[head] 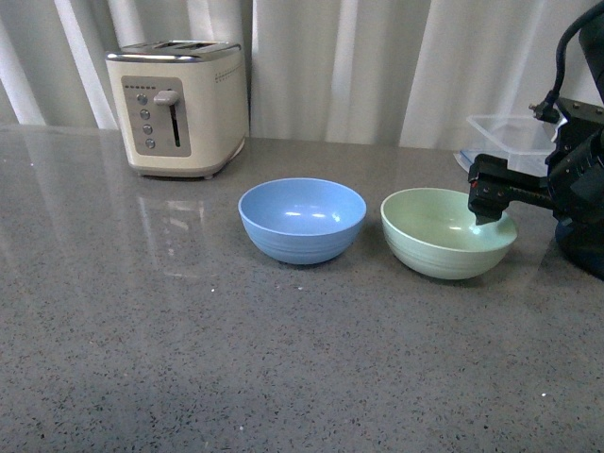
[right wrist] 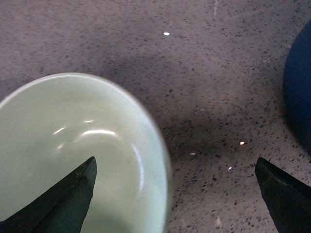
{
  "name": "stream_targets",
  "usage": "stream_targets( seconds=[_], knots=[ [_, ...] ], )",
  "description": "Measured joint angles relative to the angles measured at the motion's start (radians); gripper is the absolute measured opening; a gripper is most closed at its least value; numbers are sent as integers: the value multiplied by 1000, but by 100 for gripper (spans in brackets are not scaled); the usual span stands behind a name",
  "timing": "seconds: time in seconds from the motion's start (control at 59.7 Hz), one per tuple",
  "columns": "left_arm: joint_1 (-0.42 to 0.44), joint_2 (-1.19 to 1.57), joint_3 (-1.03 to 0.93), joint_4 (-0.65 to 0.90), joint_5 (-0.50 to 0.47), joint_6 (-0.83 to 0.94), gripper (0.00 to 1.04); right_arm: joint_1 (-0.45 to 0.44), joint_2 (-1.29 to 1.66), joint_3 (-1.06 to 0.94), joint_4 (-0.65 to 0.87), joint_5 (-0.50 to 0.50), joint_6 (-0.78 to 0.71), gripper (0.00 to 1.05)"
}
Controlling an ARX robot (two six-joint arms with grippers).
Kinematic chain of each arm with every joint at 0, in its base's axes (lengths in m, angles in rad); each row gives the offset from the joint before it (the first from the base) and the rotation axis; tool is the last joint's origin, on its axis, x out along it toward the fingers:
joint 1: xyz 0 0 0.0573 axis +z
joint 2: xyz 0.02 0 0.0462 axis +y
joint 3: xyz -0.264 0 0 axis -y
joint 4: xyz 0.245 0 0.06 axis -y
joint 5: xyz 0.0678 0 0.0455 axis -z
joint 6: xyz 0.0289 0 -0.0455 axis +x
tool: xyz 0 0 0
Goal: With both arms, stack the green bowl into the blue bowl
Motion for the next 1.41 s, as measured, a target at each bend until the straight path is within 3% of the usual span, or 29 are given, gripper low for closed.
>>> stream_targets(
  seconds=[0.101, 0.268, 0.469, 0.57, 0.972, 1.408],
  knots=[
    [0, 0, 0, 0, 0, 0, 98, -9, 27, 19, -8, 11, -1, 74],
    [0, 0, 0, 0, 0, 0, 98, -8, 34, 36, -16, 9, 0, 51],
    [0, 0, 0, 0, 0, 0, 98, 0, 34, 53, -35, 1, 3, 14],
    [0, 0, 0, 0, 0, 0, 98, 0, 34, 54, -38, -1, 6, 1],
    [0, 0, 0, 0, 0, 0, 98, 44, -69, 109, -68, -51, 3, 1],
    [0, 0, 0, 0, 0, 0, 98, 310, -47, 310, -107, -39, -11, 1]
  ],
)
